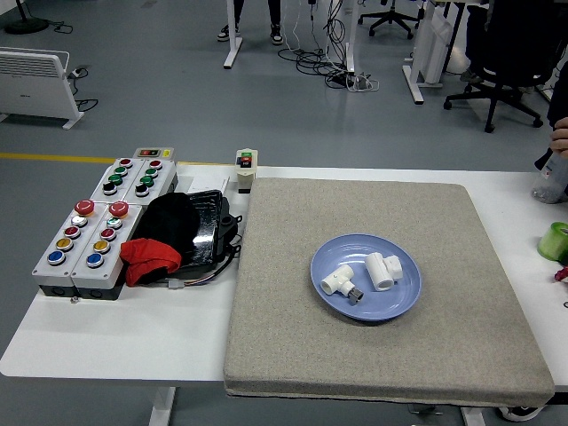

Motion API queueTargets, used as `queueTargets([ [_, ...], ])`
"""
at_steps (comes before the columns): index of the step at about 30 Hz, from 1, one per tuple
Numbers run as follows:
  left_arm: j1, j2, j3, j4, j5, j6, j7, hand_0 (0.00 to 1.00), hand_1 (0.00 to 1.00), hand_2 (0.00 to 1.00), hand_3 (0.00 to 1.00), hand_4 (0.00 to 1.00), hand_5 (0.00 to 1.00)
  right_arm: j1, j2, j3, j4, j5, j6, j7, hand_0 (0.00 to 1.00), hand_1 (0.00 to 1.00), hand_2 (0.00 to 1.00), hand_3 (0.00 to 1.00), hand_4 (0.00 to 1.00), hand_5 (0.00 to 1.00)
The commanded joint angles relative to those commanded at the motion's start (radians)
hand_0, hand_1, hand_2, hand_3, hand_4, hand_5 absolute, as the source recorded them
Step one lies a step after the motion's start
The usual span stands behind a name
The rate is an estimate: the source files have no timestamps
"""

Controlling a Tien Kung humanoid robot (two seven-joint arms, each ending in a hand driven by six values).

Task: Pick pipe place plate twice

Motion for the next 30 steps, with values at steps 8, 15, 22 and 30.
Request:
queueTargets([
  [8,-0.005,0.001,0.006,0.001,-0.002,0.000,0.000,0.709,0.697,0.734,0.703,0.411,0.998,-0.018,0.015,0.038,-0.010,0.026,-0.006,0.002,0.844,0.794,0.867,0.815,0.564,0.515],
  [15,-0.007,0.002,0.005,0.001,0.000,0.000,-0.001,0.709,0.699,0.734,0.702,0.409,0.998,-0.028,0.021,0.061,-0.012,0.032,-0.014,0.003,0.841,0.791,0.863,0.812,0.552,0.546],
  [22,-0.012,0.001,0.002,0.000,0.000,0.000,-0.003,0.709,0.699,0.733,0.702,0.408,0.998,-0.031,0.021,0.078,-0.013,0.043,-0.027,0.006,0.842,0.790,0.862,0.810,0.549,0.552],
  [30,-0.013,0.000,0.005,0.000,-0.004,-0.001,-0.004,0.708,0.699,0.733,0.702,0.408,0.998,-0.034,0.024,0.082,-0.017,0.047,-0.031,0.004,0.842,0.790,0.861,0.810,0.545,0.566],
])
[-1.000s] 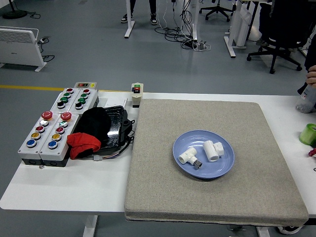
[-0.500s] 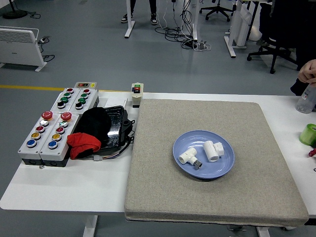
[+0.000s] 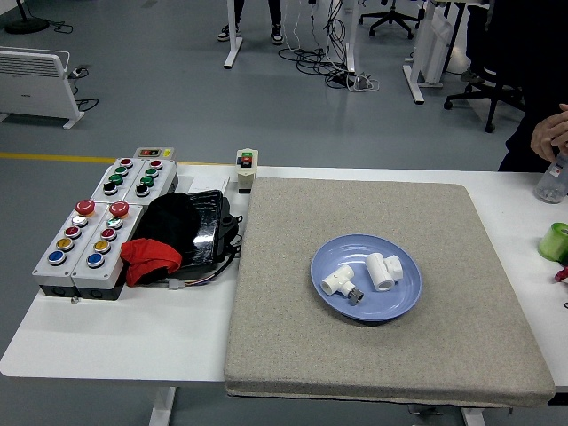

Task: Pick pipe place plate twice

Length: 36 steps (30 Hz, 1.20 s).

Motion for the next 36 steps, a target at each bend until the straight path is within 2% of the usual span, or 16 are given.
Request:
queueTargets([
  [7,0.001,-0.001,0.002,0.000,0.000,-0.001,0.001,0.708,0.699,0.734,0.702,0.407,0.998,-0.005,0.002,0.006,-0.004,-0.001,-0.006,0.000,0.842,0.790,0.862,0.810,0.545,0.572],
  [9,0.002,-0.001,0.000,0.000,0.004,-0.001,0.005,0.708,0.701,0.734,0.702,0.406,0.998,-0.007,0.003,0.007,-0.013,-0.003,-0.031,-0.004,0.841,0.789,0.862,0.809,0.539,0.588],
  [16,0.004,-0.002,-0.002,0.001,0.004,0.000,0.006,0.708,0.700,0.734,0.702,0.407,0.998,-0.011,0.001,0.007,-0.012,-0.002,-0.033,-0.007,0.841,0.789,0.862,0.809,0.536,0.595],
  [22,0.005,-0.001,-0.003,0.001,0.006,0.002,0.005,0.708,0.700,0.734,0.701,0.407,0.998,-0.012,0.000,0.007,-0.019,-0.004,-0.057,-0.020,0.849,0.789,0.862,0.810,0.531,0.612],
  [31,0.009,0.000,-0.002,0.002,0.007,0.001,0.002,0.708,0.700,0.734,0.702,0.407,0.998,-0.012,0.000,-0.001,-0.019,-0.002,-0.051,-0.026,0.852,0.791,0.862,0.810,0.530,0.628],
  [36,0.009,0.002,0.000,0.004,0.011,0.000,0.002,0.708,0.700,0.734,0.701,0.407,0.998,-0.012,-0.001,-0.008,-0.020,-0.031,-0.073,-0.070,0.852,0.791,0.863,0.811,0.530,0.637],
])
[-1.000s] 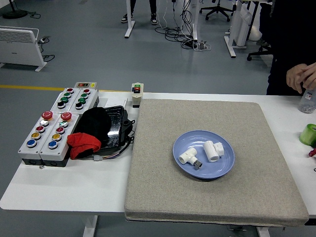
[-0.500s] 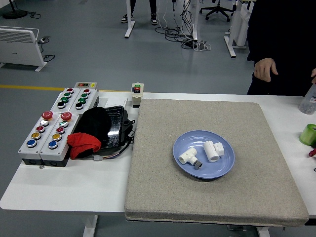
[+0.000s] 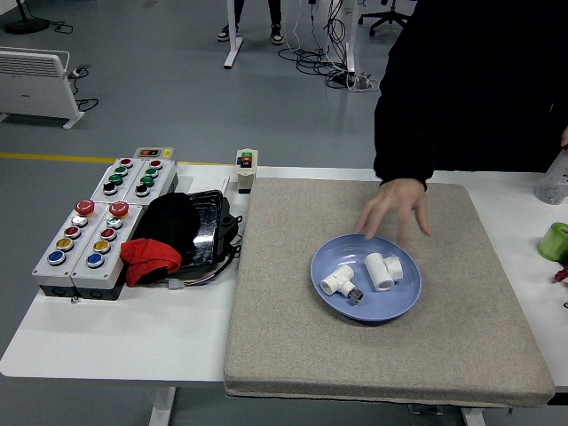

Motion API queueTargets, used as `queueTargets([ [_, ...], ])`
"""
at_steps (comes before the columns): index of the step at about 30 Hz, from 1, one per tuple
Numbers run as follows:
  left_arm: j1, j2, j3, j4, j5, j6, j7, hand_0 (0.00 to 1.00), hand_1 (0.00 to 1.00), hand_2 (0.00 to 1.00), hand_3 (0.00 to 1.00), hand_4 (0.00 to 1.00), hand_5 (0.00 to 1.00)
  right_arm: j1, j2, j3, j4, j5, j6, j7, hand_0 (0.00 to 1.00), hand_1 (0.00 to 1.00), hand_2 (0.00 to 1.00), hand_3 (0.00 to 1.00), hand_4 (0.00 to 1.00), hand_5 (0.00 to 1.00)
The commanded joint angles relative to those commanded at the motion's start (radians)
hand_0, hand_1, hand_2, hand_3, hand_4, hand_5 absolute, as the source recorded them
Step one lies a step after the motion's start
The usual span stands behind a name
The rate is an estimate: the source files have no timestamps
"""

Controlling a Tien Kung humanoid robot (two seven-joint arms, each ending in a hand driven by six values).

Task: Pick pipe place plate twice

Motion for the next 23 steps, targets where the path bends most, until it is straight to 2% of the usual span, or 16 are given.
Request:
queueTargets([
  [11,-0.005,-0.001,-0.011,-0.001,0.005,0.001,-0.001,0.708,0.698,0.733,0.699,0.408,0.998,0.000,0.000,0.008,0.001,-0.013,-0.020,-0.036,0.852,0.791,0.867,0.814,0.525,0.653],
  [23,-0.007,0.000,-0.010,-0.002,0.007,0.001,-0.001,0.708,0.699,0.733,0.700,0.408,0.998,0.001,0.001,0.019,0.001,-0.007,-0.024,-0.036,0.852,0.791,0.866,0.815,0.524,0.658],
])
